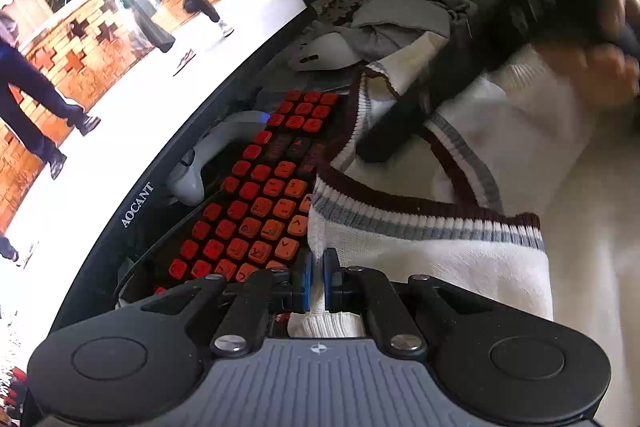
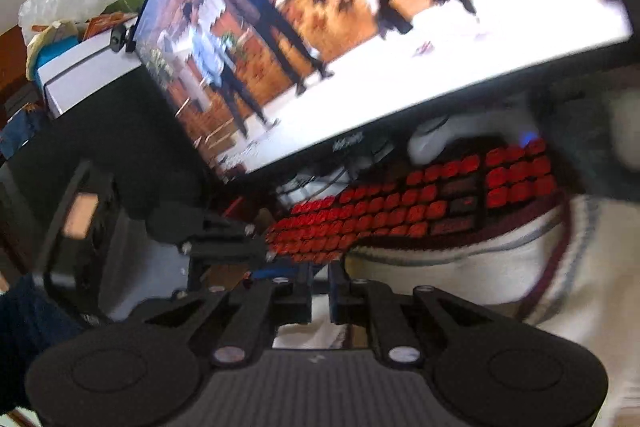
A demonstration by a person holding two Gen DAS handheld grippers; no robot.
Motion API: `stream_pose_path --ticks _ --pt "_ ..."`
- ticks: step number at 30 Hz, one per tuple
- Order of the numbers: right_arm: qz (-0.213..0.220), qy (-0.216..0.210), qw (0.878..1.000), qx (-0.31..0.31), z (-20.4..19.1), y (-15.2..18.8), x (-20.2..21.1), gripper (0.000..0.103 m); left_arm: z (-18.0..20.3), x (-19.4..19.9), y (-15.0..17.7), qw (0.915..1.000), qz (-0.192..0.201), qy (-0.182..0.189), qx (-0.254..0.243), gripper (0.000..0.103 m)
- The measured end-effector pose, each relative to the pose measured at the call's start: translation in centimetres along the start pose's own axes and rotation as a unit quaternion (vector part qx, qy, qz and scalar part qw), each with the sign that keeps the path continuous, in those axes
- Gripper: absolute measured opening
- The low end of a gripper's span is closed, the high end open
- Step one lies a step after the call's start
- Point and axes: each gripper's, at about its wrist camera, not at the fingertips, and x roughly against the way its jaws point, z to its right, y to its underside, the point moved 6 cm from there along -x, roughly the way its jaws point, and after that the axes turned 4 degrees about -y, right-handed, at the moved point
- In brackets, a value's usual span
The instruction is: Fold clothes
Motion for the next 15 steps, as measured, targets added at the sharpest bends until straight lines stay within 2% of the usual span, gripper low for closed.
stream_pose_path --ticks 2,3,4,5,7,8,10,13,15 --pt "0.004 0.033 0.999 0.026 0.2 -0.8 1.9 0.018 0.2 0.1 0.0 1.0 0.004 -0.004 -0.008 0.01" --pt "0.002 0.065 0.996 0.054 0.3 -1.3 3.2 0.03 0.2 0.0 0.0 1.0 0.004 -0.001 -0.007 0.011" --pt "-0.006 0.098 0.991 0.088 0.4 -1.6 4.2 0.038 0.1 0.0 -0.1 1.0 0.004 0.001 -0.006 0.011" --pt "-0.014 0.131 0.984 0.122 0.5 -2.0 5.2 0.04 0.0 -0.1 -0.1 1.0 0.005 0.002 -0.003 0.011" --pt "-0.04 0.201 0.961 0.186 1.0 -2.5 6.5 0.041 -0.3 -0.3 -0.2 1.0 0.005 0.006 0.002 0.011" --pt "-0.057 0.247 0.941 0.224 1.5 -2.8 7.1 0.041 -0.3 -0.4 -0.3 1.0 0.005 0.007 0.004 0.011" --pt "-0.075 0.307 0.905 0.283 2.4 -3.0 7.8 0.041 -0.4 -0.5 -0.3 0.9999 0.006 0.009 0.008 0.006" --pt "-0.111 0.342 0.876 0.321 4.3 -3.3 7.9 0.035 -0.3 -0.6 -0.1 0.9998 0.006 -0.004 0.017 0.005" --pt "-0.127 0.316 0.885 0.317 5.1 -3.6 7.2 0.029 -0.2 -0.4 -0.1 0.9997 0.009 -0.005 0.022 0.005"
